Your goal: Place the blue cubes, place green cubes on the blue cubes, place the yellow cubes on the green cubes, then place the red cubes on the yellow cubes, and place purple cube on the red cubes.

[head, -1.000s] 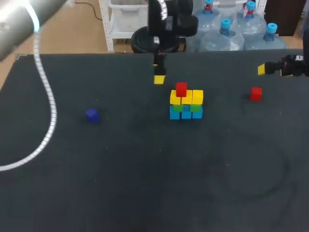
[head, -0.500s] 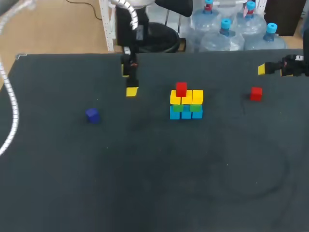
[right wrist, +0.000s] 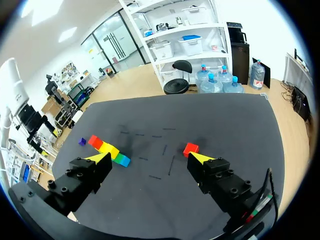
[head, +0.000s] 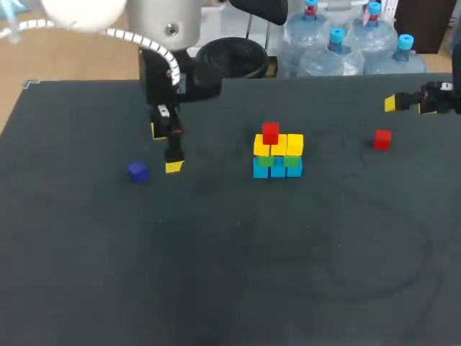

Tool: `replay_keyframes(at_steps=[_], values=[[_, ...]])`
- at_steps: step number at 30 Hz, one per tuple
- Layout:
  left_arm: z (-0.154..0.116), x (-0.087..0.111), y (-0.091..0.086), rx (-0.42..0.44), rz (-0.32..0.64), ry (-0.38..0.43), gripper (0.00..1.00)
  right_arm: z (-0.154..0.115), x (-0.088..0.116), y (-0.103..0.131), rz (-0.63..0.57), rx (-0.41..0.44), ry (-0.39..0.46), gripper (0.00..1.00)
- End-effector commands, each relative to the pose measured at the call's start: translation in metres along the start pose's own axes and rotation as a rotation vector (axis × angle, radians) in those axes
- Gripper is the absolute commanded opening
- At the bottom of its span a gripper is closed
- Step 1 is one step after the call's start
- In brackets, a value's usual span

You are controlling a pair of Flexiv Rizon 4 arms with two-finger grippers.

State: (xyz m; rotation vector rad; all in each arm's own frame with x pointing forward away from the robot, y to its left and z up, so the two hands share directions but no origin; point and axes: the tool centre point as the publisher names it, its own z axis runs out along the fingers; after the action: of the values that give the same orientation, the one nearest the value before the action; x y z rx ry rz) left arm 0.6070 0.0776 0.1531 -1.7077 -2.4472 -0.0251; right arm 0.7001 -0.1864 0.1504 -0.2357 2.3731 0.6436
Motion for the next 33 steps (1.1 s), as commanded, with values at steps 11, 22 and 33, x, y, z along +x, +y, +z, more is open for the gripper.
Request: replay_keyframes(at_steps=[11,22,33], values=[[0.01,0.012,0.003,-0.023,-0.029,-0.232,1.0,0.0,0.0,0.0,0.0,0.001,-0.001,1.0],[0.01,0.012,0.003,-0.023,-0.029,-0.232,1.0,0.0,0.0,0.0,0.0,0.001,-0.001,1.0],[-0.005,0.019,-0.003,-0.114,-0.012,-0.358,1.0,0.0,0.0,0.0,0.0,0.001,-0.001,1.0]])
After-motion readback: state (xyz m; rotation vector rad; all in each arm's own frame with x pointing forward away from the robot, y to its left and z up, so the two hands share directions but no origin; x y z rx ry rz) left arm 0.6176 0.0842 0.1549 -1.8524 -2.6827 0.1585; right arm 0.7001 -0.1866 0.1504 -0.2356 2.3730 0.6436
